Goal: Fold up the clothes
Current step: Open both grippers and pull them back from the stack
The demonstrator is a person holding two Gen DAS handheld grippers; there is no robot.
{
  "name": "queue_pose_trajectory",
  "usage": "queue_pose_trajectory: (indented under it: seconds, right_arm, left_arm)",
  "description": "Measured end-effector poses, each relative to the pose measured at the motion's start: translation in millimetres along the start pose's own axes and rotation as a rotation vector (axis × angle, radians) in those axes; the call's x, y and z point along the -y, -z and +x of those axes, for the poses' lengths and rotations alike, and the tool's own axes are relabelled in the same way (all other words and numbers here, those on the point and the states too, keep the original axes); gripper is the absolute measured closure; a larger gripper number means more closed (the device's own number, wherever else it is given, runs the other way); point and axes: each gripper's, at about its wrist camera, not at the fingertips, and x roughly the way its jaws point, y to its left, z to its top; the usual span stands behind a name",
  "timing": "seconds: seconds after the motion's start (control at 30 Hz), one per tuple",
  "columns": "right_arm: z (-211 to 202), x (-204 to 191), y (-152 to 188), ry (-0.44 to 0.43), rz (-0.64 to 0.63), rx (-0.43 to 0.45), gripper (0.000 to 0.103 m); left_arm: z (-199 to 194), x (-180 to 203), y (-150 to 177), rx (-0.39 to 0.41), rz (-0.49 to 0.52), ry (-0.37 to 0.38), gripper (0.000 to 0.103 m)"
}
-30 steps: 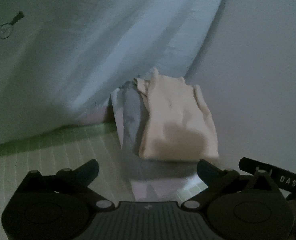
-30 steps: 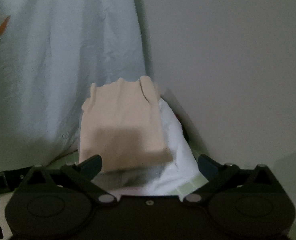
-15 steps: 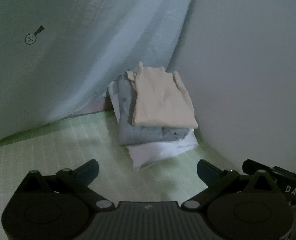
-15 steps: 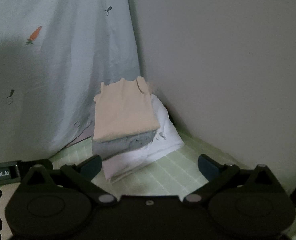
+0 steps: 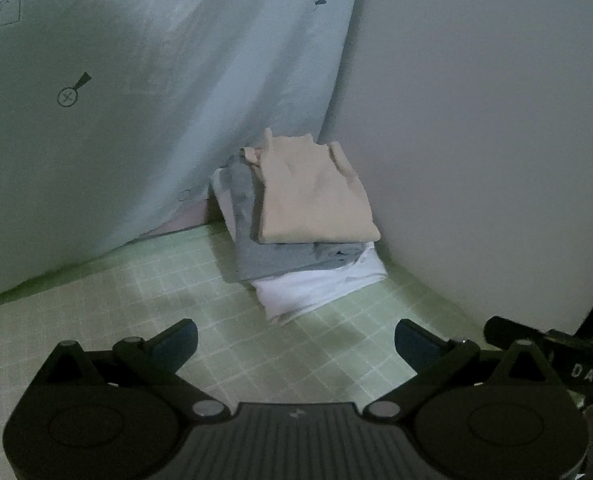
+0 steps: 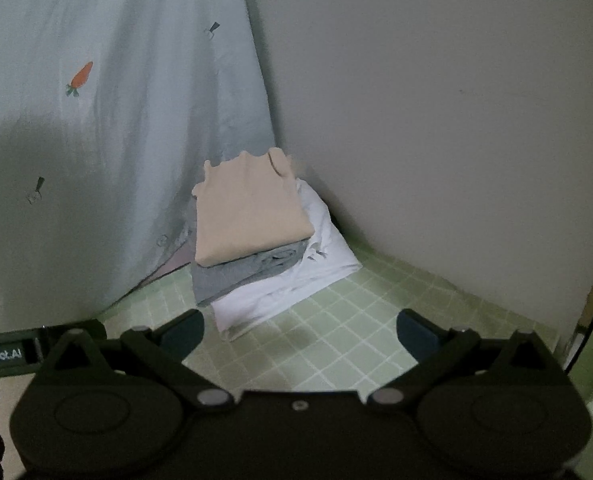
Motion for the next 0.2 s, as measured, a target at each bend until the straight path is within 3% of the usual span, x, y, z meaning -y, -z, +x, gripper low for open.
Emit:
queue_pose_trajectory:
  seconds: [0.2]
  right_arm:
    - [-6.1,0.4,0.9,-0.001,0.001,0.013,0.000]
  left_arm:
    - [-3.0,5.0,-0.2,0.006,0.018,0.012,0.000]
